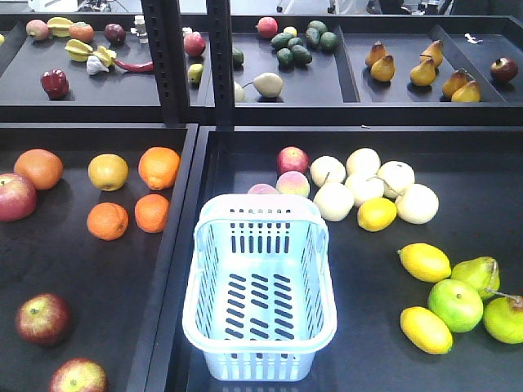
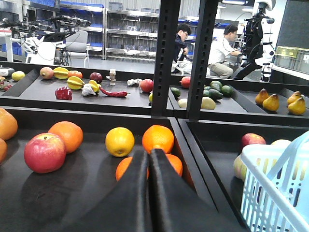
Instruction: Pick three apples into basket with both arms
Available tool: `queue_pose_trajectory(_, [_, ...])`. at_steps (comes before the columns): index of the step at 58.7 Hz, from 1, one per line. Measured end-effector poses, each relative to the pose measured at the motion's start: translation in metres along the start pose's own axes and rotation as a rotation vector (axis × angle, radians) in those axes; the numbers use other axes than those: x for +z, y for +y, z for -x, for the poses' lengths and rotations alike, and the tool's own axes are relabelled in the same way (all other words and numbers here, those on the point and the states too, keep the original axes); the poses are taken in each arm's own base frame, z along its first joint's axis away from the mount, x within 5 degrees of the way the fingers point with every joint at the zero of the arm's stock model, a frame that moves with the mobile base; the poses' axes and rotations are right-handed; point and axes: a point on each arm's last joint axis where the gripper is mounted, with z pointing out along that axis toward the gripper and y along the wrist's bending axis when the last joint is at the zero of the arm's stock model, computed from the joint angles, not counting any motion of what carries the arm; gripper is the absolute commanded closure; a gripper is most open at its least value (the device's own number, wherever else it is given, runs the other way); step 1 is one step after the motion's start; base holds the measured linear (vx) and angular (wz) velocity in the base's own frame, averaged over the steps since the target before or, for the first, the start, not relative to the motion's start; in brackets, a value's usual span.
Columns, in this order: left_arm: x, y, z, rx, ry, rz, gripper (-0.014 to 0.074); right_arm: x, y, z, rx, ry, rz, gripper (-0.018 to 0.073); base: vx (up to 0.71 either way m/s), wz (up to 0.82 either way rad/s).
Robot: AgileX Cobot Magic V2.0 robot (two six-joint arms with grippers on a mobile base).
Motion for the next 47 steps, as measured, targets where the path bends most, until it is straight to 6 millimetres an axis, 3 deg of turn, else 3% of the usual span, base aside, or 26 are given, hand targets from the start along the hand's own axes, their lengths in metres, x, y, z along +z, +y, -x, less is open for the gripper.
queue_pose_trajectory(47, [0.0000,0.0000,0.0000,0.000,0.000,0.000,0.0602,0.0000,0.0000,0.0000,0.000,0.000,0.000,0.0564,0.00,0.00])
